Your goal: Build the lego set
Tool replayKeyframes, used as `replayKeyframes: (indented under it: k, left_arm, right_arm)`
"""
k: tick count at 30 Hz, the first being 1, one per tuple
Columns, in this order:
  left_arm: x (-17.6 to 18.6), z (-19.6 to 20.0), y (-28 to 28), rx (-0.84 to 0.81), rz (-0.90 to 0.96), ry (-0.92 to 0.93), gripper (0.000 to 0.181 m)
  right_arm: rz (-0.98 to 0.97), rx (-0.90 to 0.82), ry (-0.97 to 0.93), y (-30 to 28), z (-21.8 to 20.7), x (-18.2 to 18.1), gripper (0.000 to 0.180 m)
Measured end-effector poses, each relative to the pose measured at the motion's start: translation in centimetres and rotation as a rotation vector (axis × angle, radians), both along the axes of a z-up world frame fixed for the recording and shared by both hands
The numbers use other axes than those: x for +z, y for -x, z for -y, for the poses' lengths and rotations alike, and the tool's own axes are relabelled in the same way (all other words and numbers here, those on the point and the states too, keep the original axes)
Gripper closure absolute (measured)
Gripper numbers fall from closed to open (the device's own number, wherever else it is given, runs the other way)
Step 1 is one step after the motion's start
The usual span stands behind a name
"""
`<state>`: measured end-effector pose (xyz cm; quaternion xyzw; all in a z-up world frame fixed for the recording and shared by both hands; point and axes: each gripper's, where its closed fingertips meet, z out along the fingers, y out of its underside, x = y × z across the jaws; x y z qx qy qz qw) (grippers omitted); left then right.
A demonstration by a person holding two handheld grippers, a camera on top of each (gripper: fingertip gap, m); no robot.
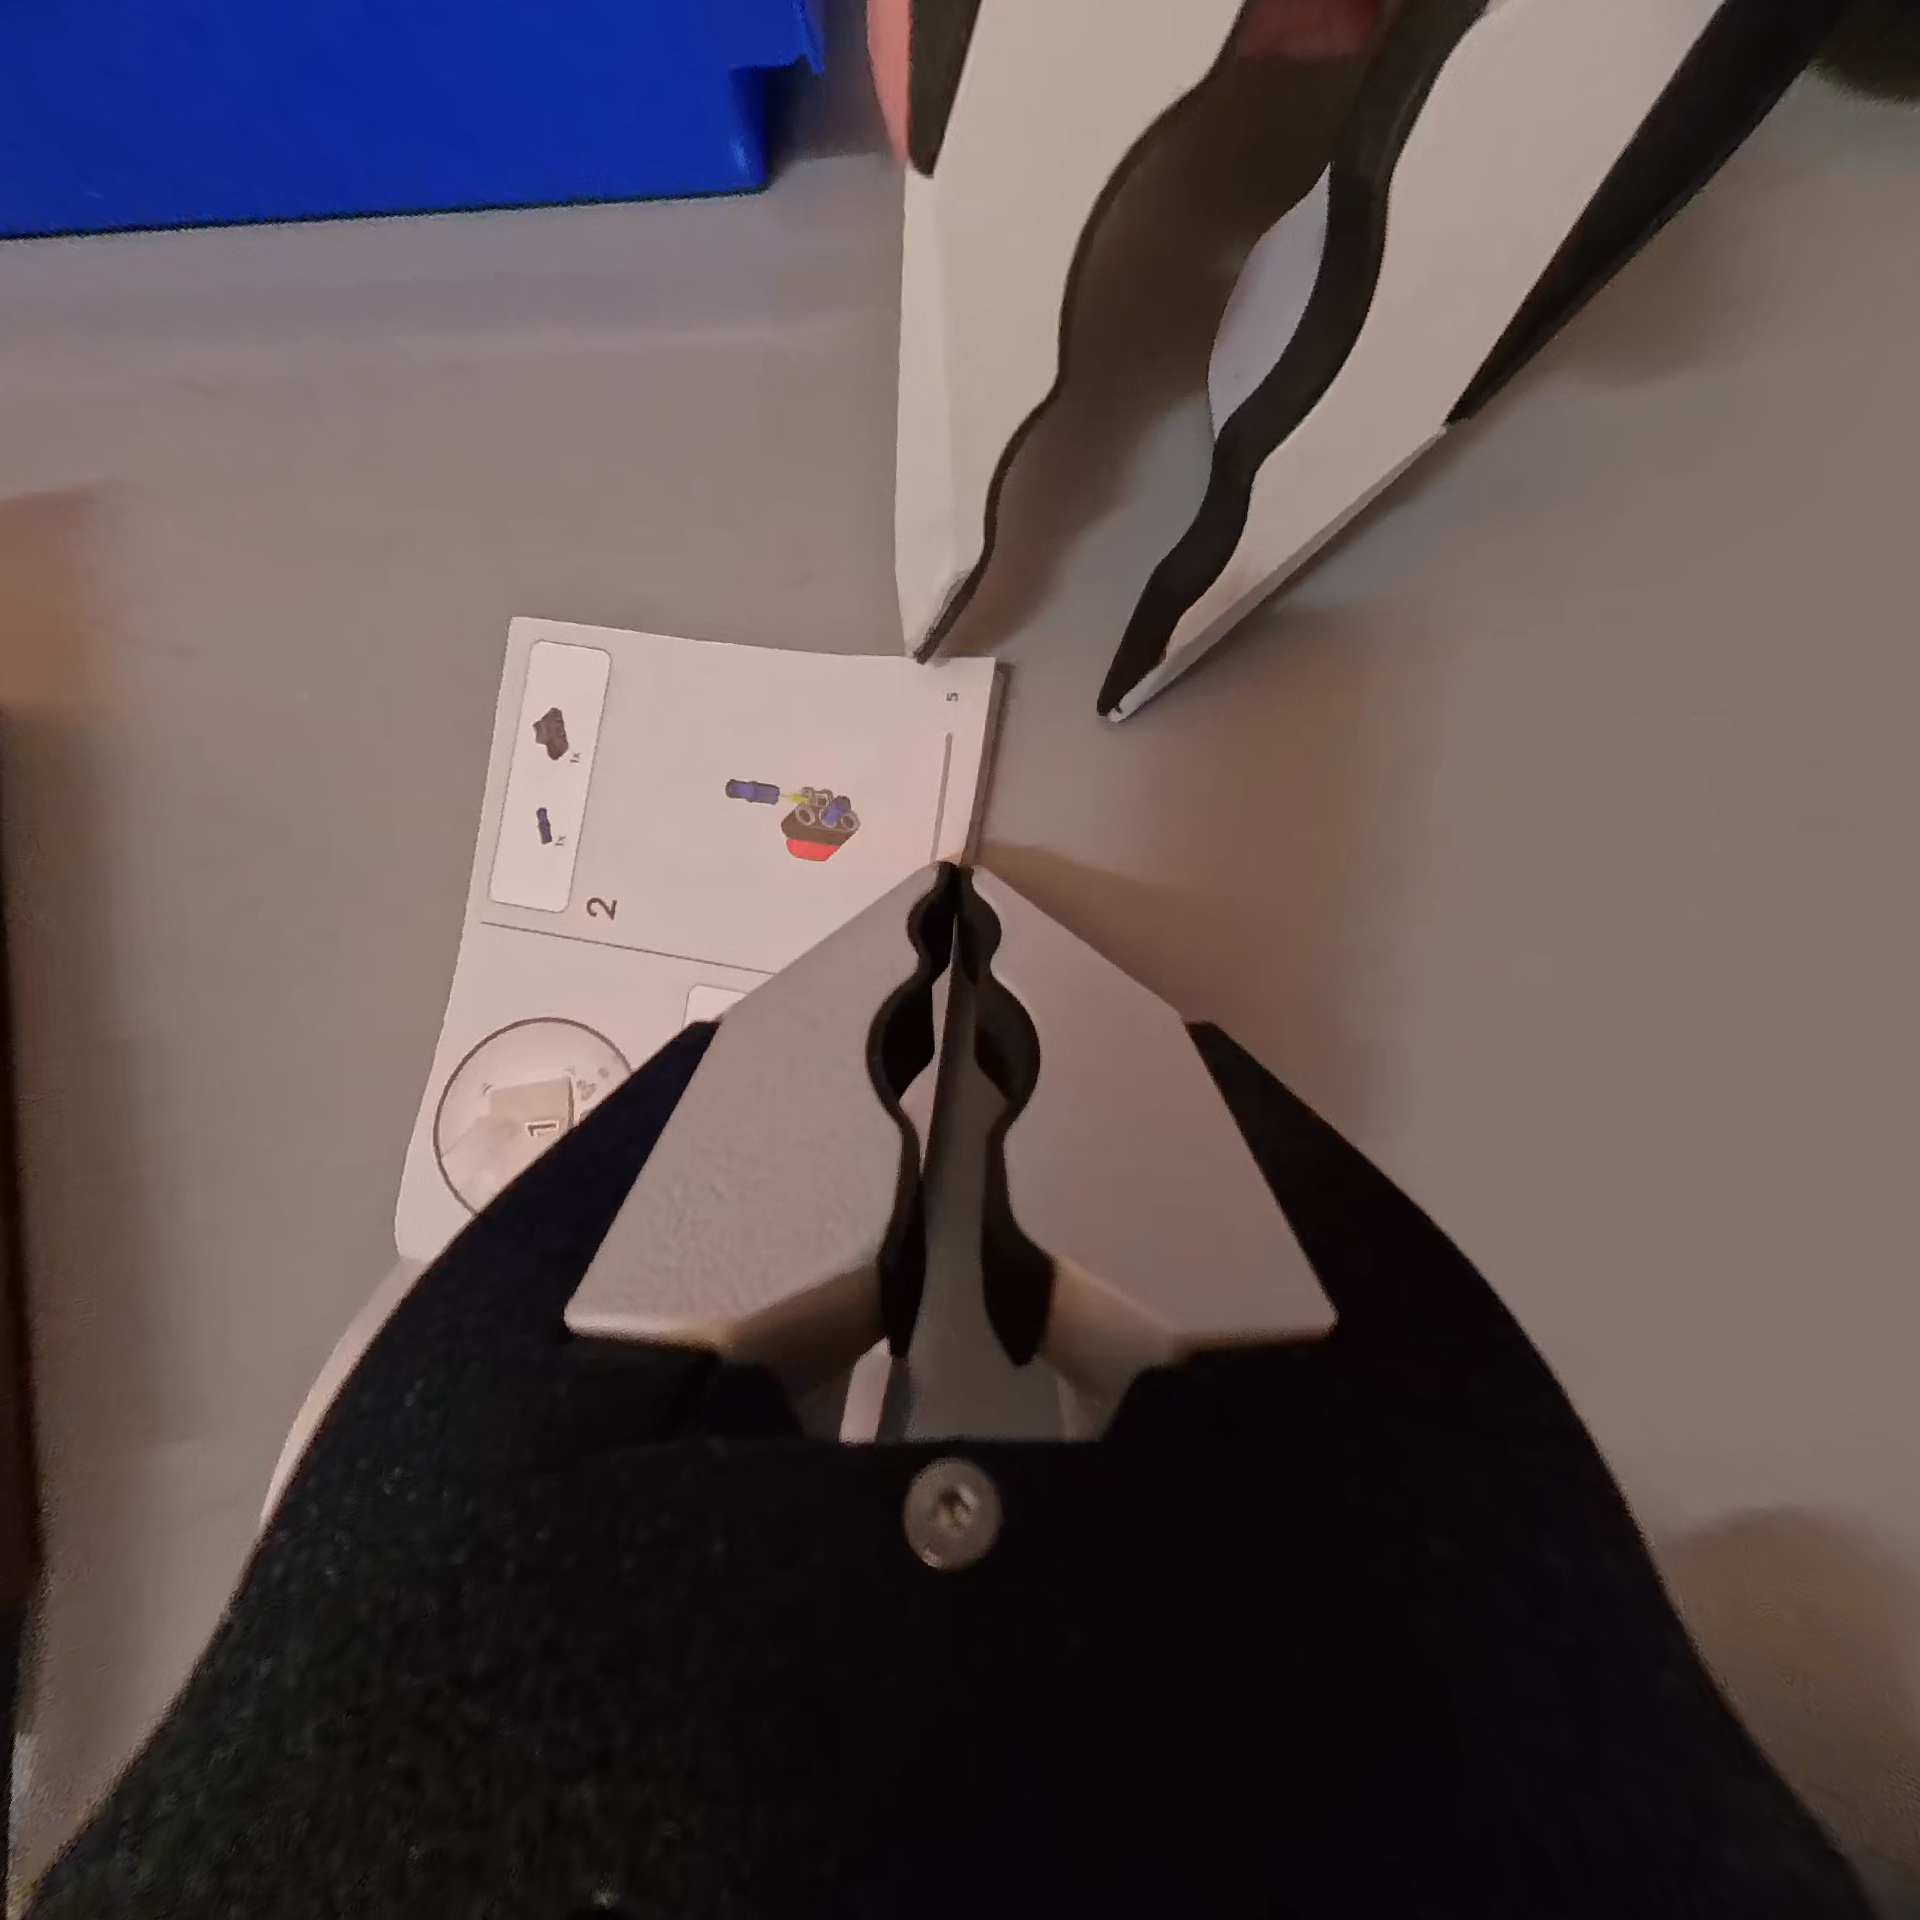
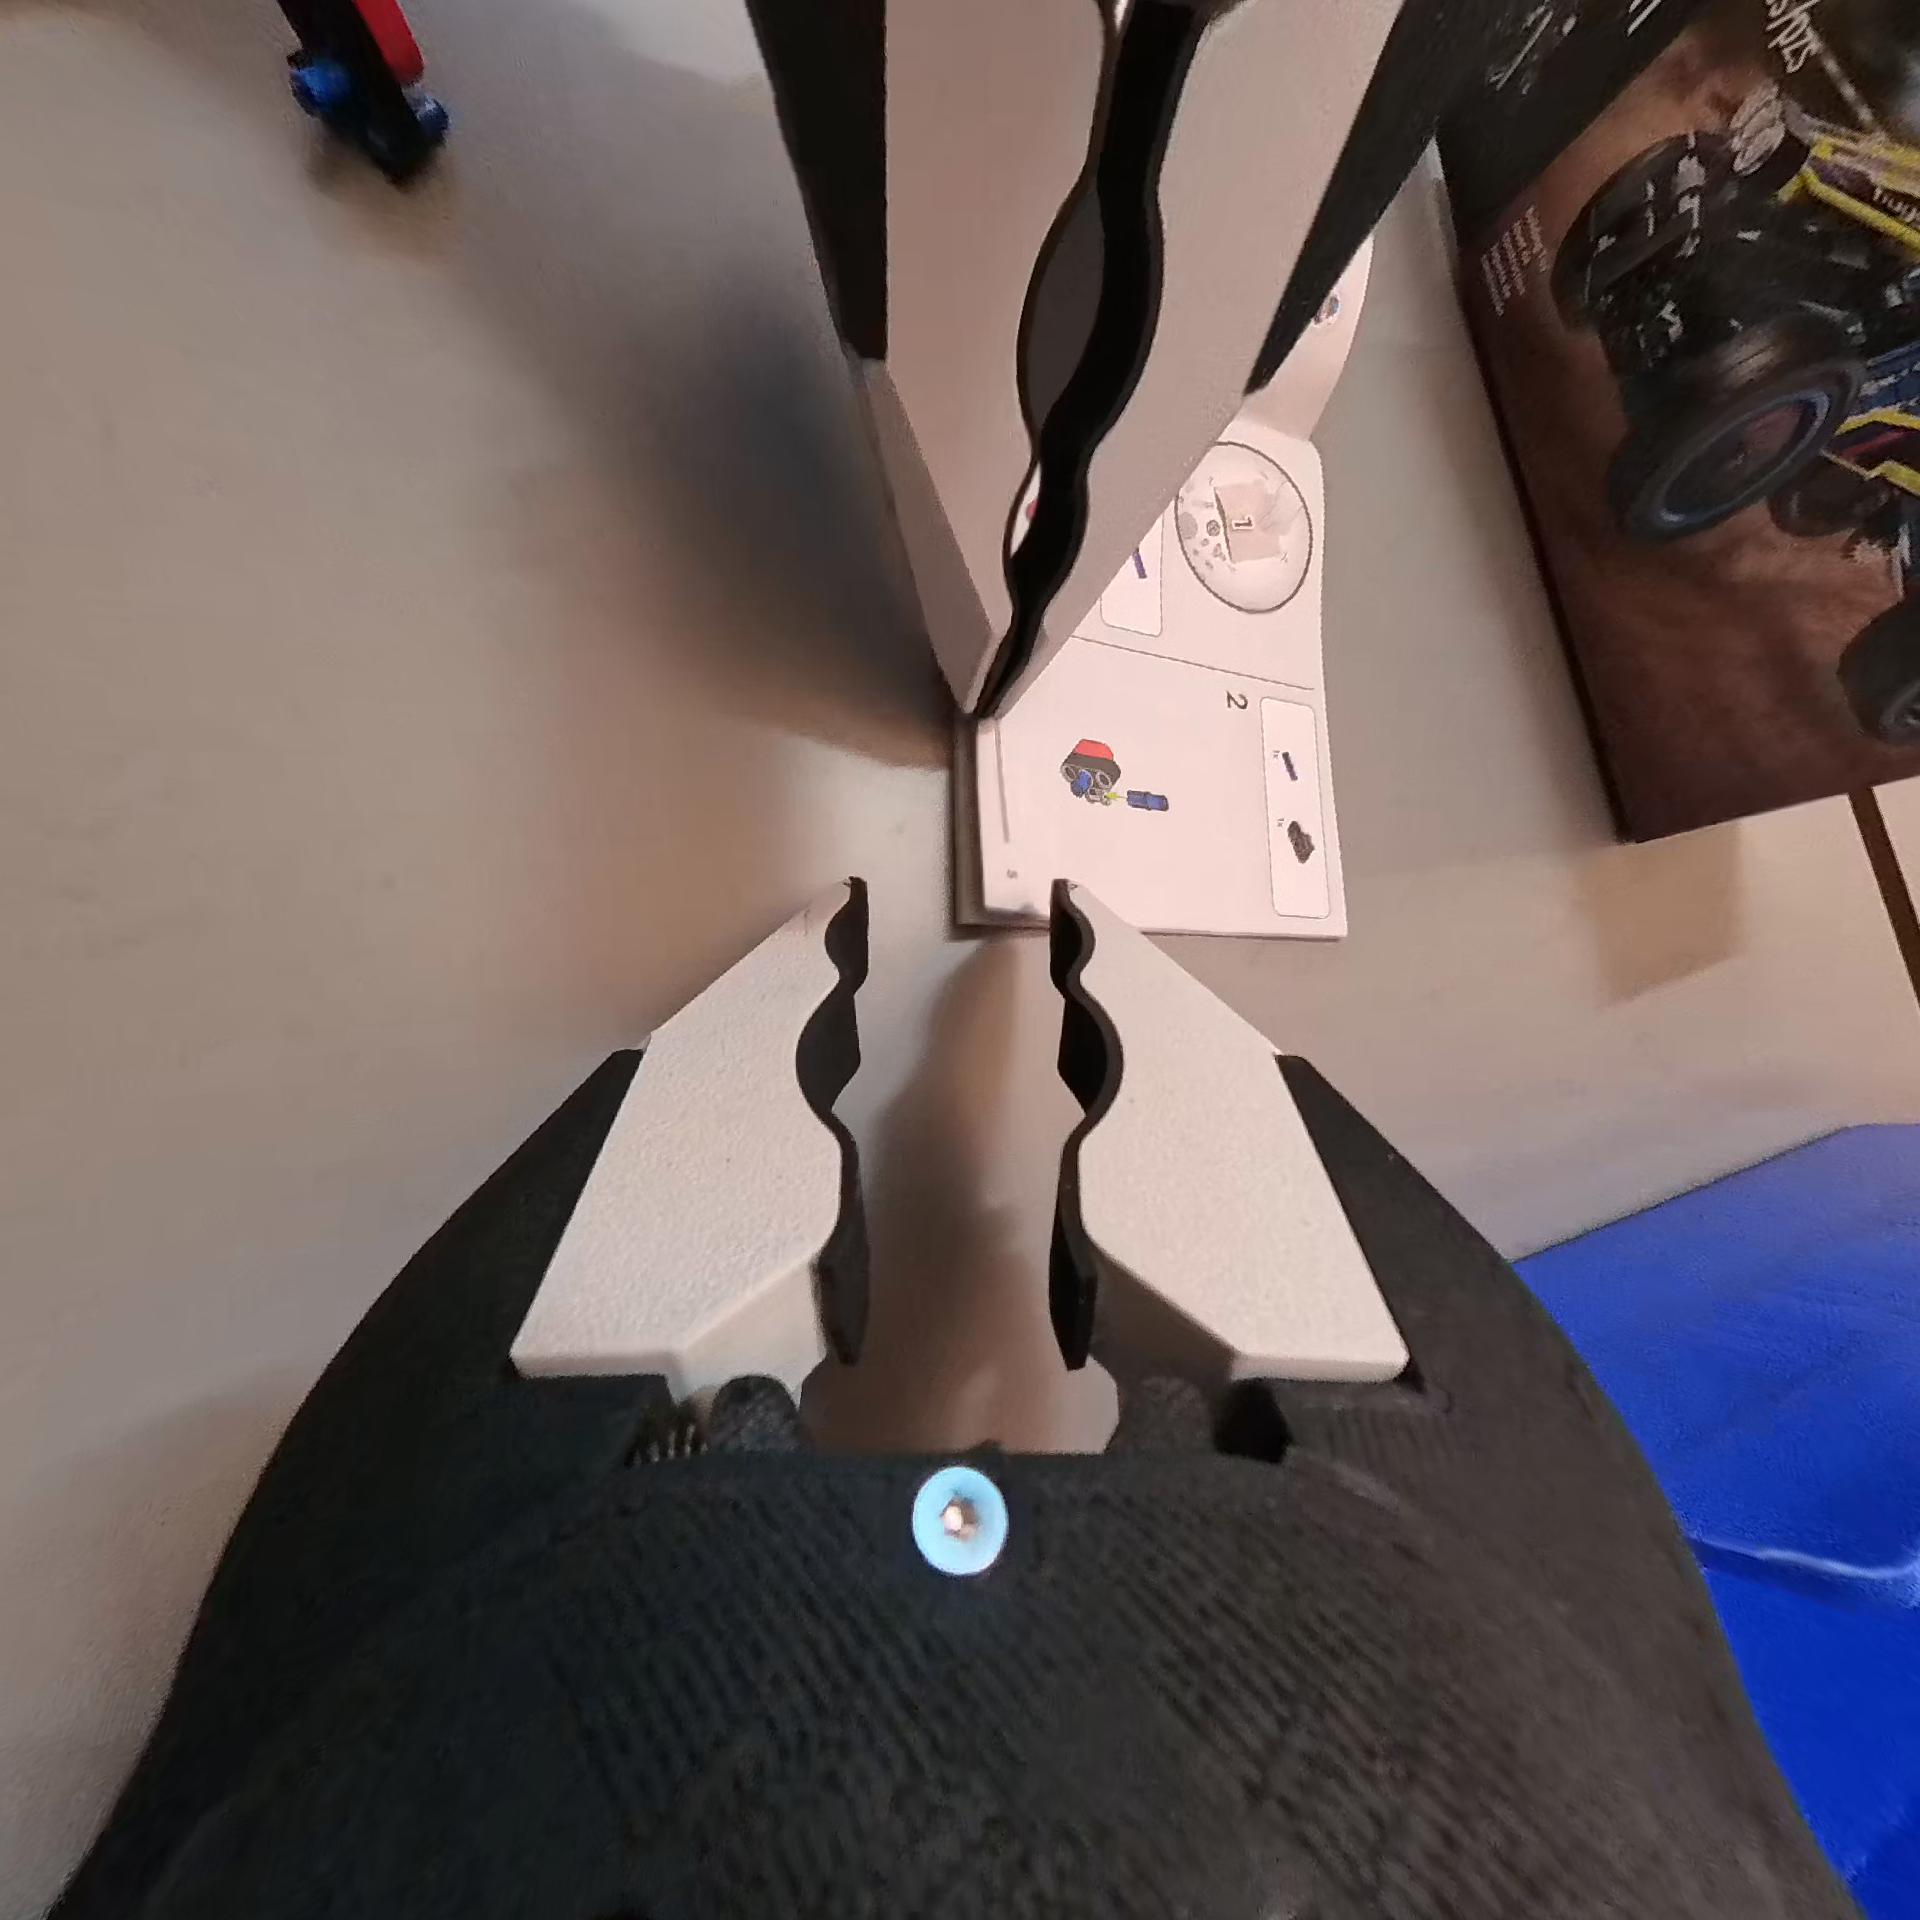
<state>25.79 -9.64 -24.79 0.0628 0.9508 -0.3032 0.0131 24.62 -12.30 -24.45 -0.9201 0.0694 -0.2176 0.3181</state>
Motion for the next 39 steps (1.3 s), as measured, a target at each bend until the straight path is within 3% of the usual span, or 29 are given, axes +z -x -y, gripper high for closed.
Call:
replayKeyframes:
  k: [7, 15, 20, 24, 32, 39]
  left_arm:
    - [1.2, -0.3, -0.9, 0.037, 0.027, 0.049, 0.181]
    - [2.4, -1.1, -1.3, 0.072, 0.001, 0.136, 0.181]
    - [2.5, -1.2, -1.6, 0.073, 0.014, 0.153, 0.181]
    - [2.9, -1.4, -1.8, 0.080, 0.031, 0.175, 0.181]
    - [3.4, -1.8, -2.5, 0.098, 0.064, 0.222, 0.181]
    - [4.2, -2.1, -2.7, 0.120, 0.045, 0.305, 0.181]
  right_arm:
    - [0.074, -0.065, -0.018, -1.4, -0.2, 0.9, 0.147]
    - [0.286, -0.106, 0.011, -3.6, -1.1, 1.9, 0.151]
    - [0.270, -0.153, 0.098, -3.6, -0.3, 1.7, 0.143]
    - [0.153, -0.189, 0.051, -2.4, -0.2, 2.4, 0.141]
    - [-0.108, -0.445, -0.432, -3.8, -2.0, 4.2, 0.155]
    - [-0.274, -0.484, -0.366, -2.6, -2.6, 1.7, 0.158]
